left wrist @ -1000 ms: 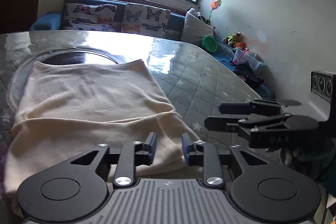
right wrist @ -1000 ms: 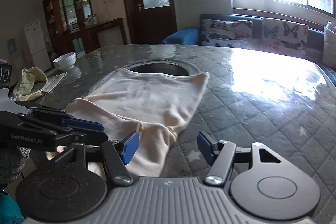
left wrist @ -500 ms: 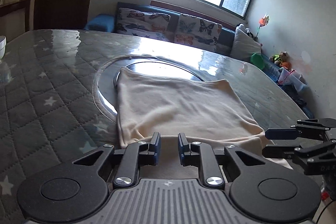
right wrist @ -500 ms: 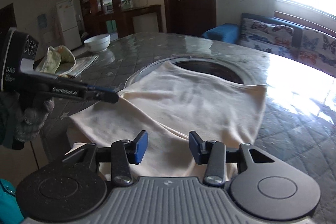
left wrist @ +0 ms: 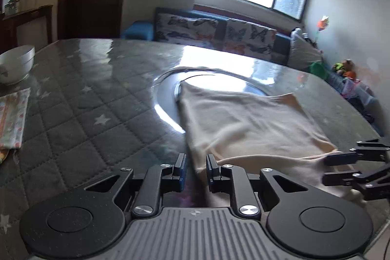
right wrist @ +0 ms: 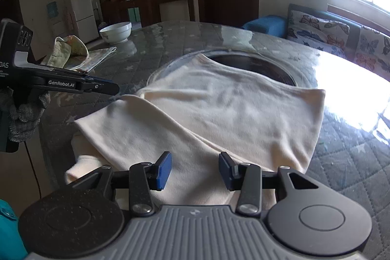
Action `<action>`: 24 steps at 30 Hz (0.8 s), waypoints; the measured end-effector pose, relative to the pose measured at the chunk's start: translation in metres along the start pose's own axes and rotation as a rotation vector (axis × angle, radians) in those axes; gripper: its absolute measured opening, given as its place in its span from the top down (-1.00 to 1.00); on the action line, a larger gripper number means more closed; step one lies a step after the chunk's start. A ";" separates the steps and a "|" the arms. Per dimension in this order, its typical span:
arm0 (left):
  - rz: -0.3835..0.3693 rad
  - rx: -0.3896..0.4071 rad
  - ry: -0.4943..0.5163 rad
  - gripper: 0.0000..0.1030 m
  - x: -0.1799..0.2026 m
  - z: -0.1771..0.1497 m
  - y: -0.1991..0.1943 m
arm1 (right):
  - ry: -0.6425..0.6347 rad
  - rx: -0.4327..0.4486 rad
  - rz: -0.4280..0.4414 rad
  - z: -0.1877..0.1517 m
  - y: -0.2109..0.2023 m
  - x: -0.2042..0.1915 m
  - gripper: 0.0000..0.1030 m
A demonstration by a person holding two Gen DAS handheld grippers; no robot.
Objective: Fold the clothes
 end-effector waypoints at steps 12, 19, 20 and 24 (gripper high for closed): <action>0.019 -0.030 0.114 0.59 0.015 -0.016 -0.006 | -0.053 -0.016 -0.025 -0.012 -0.020 -0.007 0.17; -0.030 -0.021 0.205 0.58 0.043 -0.027 -0.017 | -0.076 -0.042 -0.040 -0.032 -0.024 -0.017 0.35; -0.032 -0.034 0.208 0.58 0.045 -0.031 -0.015 | -0.077 -0.049 -0.046 -0.035 -0.023 -0.018 0.35; -0.026 -0.059 0.218 0.58 0.043 -0.042 -0.013 | -0.089 -0.032 -0.054 -0.034 -0.031 -0.021 0.38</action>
Point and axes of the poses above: each gripper's, at about its wrist camera, not at the fingertips, and y roughly the way its jaws point, x to its right, z to its top, the point moved 7 cm from there along y, roughly the way its jaws point, and after that the axes turned 5 degrees about z, right-handed, at the moved point
